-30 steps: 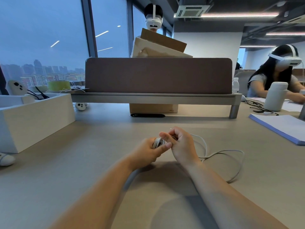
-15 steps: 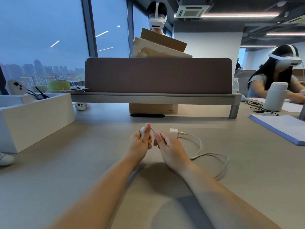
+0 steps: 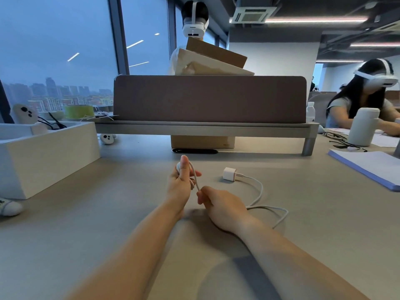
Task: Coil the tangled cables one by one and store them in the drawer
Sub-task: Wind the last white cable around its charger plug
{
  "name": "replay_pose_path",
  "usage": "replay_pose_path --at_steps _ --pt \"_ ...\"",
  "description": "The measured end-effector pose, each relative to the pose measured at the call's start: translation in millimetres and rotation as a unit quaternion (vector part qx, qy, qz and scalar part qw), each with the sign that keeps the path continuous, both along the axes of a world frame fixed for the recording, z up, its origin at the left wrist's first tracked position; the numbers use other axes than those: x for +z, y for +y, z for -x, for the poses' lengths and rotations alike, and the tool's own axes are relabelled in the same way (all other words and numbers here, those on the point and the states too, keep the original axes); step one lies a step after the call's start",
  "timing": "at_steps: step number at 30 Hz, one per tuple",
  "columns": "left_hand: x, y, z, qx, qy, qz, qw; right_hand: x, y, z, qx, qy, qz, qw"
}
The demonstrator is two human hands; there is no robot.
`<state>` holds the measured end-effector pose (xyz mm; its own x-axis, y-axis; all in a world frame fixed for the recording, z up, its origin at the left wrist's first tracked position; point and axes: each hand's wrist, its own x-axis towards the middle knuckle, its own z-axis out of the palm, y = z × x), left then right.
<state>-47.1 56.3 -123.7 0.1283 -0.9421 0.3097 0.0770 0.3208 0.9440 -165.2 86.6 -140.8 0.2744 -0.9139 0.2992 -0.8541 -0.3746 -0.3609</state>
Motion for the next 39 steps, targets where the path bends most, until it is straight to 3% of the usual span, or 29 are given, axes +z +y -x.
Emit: replay_pose_path --at_steps 7,14,20,28,35,39 --pt "-1 1 -1 -0.057 0.068 -0.068 0.994 2 2 -4 0.005 0.063 0.011 0.998" --pt "3 -4 -12 -0.013 0.071 -0.025 0.997 1 5 -4 0.034 0.104 0.073 0.991" --pt "-11 -18 -20 0.019 -0.088 0.021 0.996 -2 3 1 0.057 0.018 0.215 0.975" --pt "-8 -8 -10 -0.088 -0.22 -0.022 0.971 0 -2 14 0.027 -0.096 0.268 0.958" --pt "-3 8 1 -0.177 -0.277 -0.066 0.942 3 -9 27 -0.019 -0.212 0.232 0.949" --pt "0 16 6 -0.224 -0.237 -0.084 0.942 3 -13 28 -0.013 -0.259 0.219 0.941"
